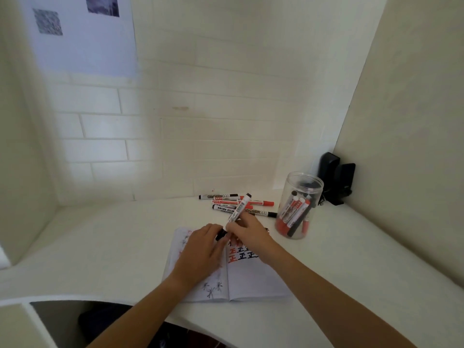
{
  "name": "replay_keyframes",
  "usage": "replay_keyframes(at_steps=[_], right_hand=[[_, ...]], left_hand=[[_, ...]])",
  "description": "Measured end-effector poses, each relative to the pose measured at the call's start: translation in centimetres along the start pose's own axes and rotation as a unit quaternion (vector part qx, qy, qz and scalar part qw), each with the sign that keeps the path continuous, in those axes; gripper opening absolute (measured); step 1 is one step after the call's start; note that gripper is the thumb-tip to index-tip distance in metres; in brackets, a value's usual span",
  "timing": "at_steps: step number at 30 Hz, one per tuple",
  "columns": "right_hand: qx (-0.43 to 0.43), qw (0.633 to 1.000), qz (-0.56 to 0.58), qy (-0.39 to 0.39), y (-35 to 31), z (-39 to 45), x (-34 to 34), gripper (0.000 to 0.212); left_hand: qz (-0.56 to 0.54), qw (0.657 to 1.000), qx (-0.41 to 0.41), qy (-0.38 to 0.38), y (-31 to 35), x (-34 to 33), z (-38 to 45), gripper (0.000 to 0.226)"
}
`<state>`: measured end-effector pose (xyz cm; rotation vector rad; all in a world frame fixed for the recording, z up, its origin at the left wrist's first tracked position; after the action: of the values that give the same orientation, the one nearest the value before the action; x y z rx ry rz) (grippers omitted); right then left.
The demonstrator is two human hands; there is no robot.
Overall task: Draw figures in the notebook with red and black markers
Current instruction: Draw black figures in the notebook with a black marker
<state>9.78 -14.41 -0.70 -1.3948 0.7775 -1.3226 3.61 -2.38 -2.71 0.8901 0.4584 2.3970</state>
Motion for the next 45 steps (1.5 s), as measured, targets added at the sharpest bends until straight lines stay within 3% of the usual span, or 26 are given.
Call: replay_keyframes(at_steps=[2, 6, 9, 12, 15, 17, 19, 24, 32, 38, 45], right_hand=[[-0.019, 0.998, 0.057, -0.019, 0.8, -1.1, 0.5, 0.018], [-0.058, 0.976, 0.204, 0.051, 2.7, -1.0, 3.9, 0.016], [-0.003, 0.992, 0.12, 0.044, 3.3, -0.9, 5.6, 0.014], [0.121, 0.989, -0.077, 0.038, 3.0, -1.6, 5.8, 0.014], [0.318, 0.899, -0.295, 0.064, 1.4, -3.4, 4.3, 0.015], [0.407, 0.837, -0.352, 0.093, 1.1, -4.8, 2.7, 0.027], [0.449, 0.803, -0.369, 0.133, 1.3, -5.9, 1.4, 0.029], [0.419, 0.821, -0.355, 0.158, 1.9, -6.2, 1.2, 0.033], [0.425, 0.801, -0.387, 0.169, 1.6, -6.7, 1.2, 0.033], [0.387, 0.801, -0.411, 0.196, 1.7, -6.7, 2.7, 0.035], [0.268, 0.877, -0.349, 0.192, 2.7, -5.9, 4.0, 0.044]], left_hand=[[0.009, 1.0, -0.017, 0.008, 0.3, 0.2, 0.0, 0.022], [0.06, 0.997, -0.046, 0.01, 0.3, 0.2, -0.1, 0.037], [0.078, 0.995, -0.056, -0.005, 0.2, -0.2, -0.2, 0.033], [0.075, 0.995, -0.068, -0.025, 0.1, -0.7, -0.2, 0.027], [0.072, 0.992, -0.087, -0.05, 0.6, -1.3, -0.4, 0.032], [0.052, 0.991, -0.111, -0.062, 1.1, -1.5, -0.7, 0.026], [0.041, 0.987, -0.136, -0.077, 1.6, -1.7, -0.9, 0.014], [0.061, 0.983, -0.144, -0.1, 1.4, -2.1, -1.0, 0.009], [0.059, 0.98, -0.15, -0.115, 1.7, -2.1, -1.3, 0.016], [0.017, 0.993, -0.106, -0.057, 1.2, -0.5, -0.4, 0.015], [0.071, 0.997, -0.018, -0.02, -1.2, -0.9, -0.3, 0.019]])
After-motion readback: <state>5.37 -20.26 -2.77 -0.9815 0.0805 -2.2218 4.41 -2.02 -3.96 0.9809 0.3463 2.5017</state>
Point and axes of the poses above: each hand's wrist, its own z-axis towards the middle knuckle, its own x-axis out of the back of the hand, y = z × x, the point moved 8 cm from there along z, towards the middle knuckle, and after that the axes turned 14 degrees about y, right-handed, at the moved point
